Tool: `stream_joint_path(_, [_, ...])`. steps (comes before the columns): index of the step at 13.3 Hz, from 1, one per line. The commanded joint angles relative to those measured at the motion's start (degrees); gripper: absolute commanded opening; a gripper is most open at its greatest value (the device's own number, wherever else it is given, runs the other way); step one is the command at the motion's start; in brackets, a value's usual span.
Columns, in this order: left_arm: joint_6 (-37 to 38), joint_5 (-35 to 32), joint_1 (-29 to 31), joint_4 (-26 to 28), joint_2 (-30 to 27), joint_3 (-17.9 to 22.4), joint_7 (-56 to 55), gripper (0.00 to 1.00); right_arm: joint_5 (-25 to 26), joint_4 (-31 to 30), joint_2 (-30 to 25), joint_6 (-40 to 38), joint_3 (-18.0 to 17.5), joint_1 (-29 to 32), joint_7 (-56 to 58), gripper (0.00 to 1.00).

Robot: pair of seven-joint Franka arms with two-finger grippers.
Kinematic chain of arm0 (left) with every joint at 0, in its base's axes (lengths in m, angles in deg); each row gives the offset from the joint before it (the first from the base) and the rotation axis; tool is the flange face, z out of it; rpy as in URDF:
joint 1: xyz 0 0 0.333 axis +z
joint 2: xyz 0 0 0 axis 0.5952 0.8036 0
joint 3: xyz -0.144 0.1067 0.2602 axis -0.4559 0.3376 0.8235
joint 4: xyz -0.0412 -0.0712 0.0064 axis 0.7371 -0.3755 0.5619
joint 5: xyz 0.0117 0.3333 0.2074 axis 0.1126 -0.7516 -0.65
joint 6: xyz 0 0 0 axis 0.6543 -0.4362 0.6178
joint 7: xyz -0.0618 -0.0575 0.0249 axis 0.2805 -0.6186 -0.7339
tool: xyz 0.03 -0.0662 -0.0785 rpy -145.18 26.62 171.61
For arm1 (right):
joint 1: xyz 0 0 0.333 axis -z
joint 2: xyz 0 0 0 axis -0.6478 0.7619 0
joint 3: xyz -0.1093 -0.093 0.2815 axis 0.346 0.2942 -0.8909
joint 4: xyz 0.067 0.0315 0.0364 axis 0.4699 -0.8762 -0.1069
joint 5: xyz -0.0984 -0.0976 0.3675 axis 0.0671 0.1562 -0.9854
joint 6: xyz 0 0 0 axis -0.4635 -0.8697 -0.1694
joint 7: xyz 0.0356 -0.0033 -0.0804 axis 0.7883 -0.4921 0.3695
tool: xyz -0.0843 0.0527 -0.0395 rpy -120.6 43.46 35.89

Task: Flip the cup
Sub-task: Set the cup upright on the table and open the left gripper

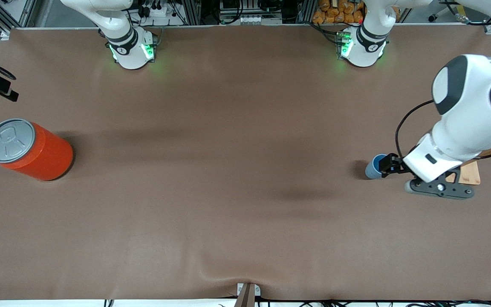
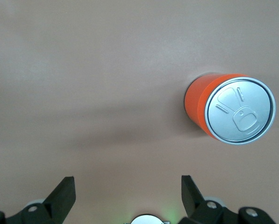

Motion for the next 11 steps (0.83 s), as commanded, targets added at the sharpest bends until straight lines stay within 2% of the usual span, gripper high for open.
stream_joint_path(1, [1.4,1.5,2.0,0.2,-3.5,-0.3,0.3,1.00,-0.3,0.4,-0.3,-0.6,-0.6,1.1,-0.1,1.00])
stream_joint_path(9, [15.4,3.2,5.9,0.6,-11.4,-0.4,0.6,1.00,-0.3,0.4,-0.2,-0.6,-0.6,1.3,-0.1,1.00])
stream_joint_path(11, [17.3,4.3,5.6,2.8,-14.0,0.8,0.4,1.00,-0.3,0.4,-0.2,-0.6,-0.5,1.3,-0.1,1.00])
